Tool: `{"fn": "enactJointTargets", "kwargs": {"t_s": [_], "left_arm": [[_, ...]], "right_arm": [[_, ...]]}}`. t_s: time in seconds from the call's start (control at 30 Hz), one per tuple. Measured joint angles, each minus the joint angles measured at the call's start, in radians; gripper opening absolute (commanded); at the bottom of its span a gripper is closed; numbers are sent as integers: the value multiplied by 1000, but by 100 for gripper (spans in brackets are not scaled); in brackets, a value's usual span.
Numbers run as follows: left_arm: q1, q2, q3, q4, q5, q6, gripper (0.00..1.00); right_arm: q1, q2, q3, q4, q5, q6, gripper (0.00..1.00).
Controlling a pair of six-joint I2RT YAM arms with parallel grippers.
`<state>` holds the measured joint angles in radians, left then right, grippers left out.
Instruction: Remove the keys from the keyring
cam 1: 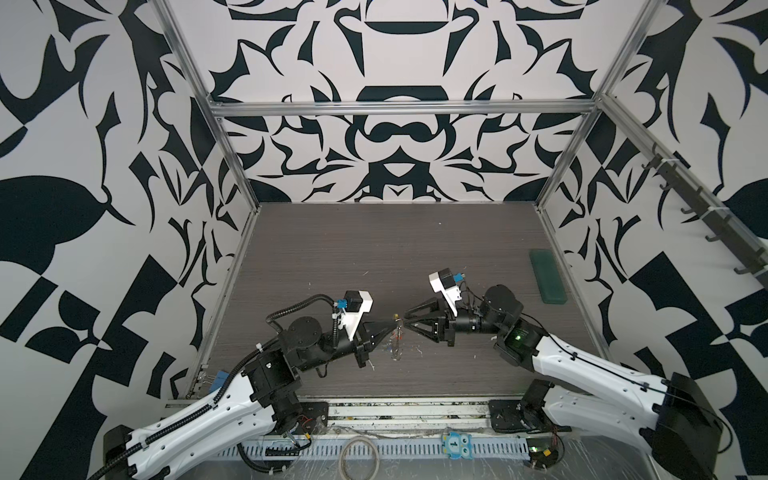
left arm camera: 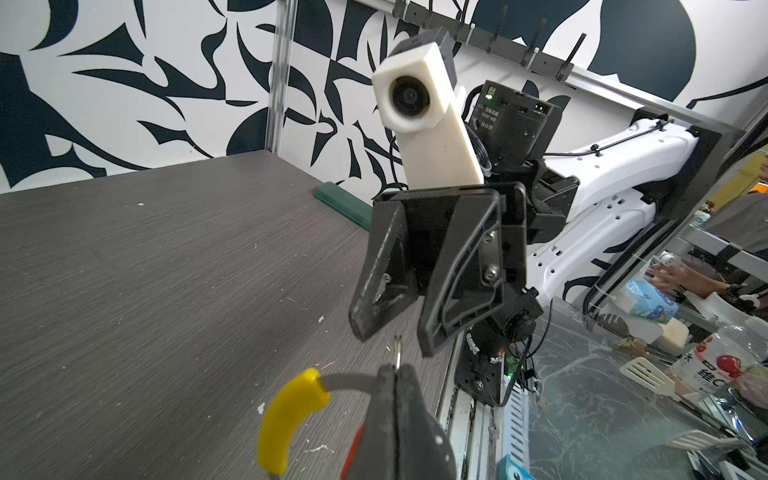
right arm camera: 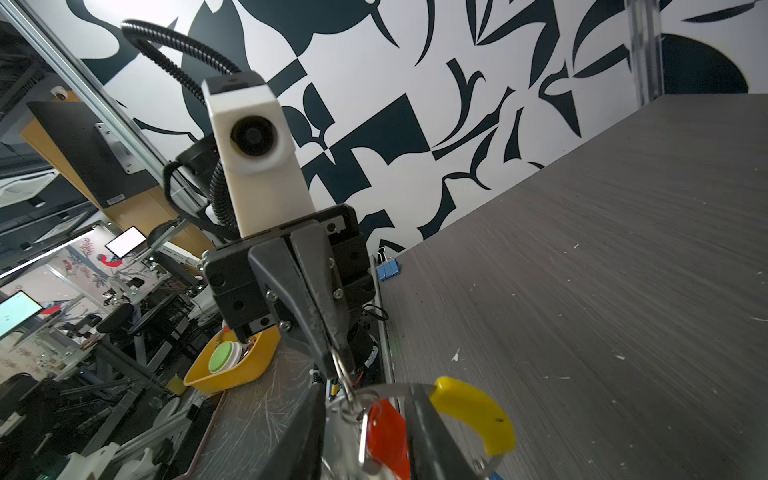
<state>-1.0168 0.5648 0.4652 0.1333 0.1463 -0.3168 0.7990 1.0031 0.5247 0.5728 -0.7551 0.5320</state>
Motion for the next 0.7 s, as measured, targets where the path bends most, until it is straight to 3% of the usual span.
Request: {"fn": "enactJointTargets", "kwargs": {"t_s": [0.27, 0.53, 0.63, 0.7], "left_arm": [[0, -9, -6, 6, 5, -4, 0], [0, -15, -8, 12, 8, -8, 0], [0, -20, -8, 12, 8, -12, 0], [1, -25, -10, 14, 7, -20, 0]], "right_arm": [[22, 0, 11, 2, -3, -6, 16], [41, 13, 23, 8, -3, -8, 12], [47, 17, 28, 8, -4, -8, 1], [53, 17, 30, 13, -4, -16, 0]]}}
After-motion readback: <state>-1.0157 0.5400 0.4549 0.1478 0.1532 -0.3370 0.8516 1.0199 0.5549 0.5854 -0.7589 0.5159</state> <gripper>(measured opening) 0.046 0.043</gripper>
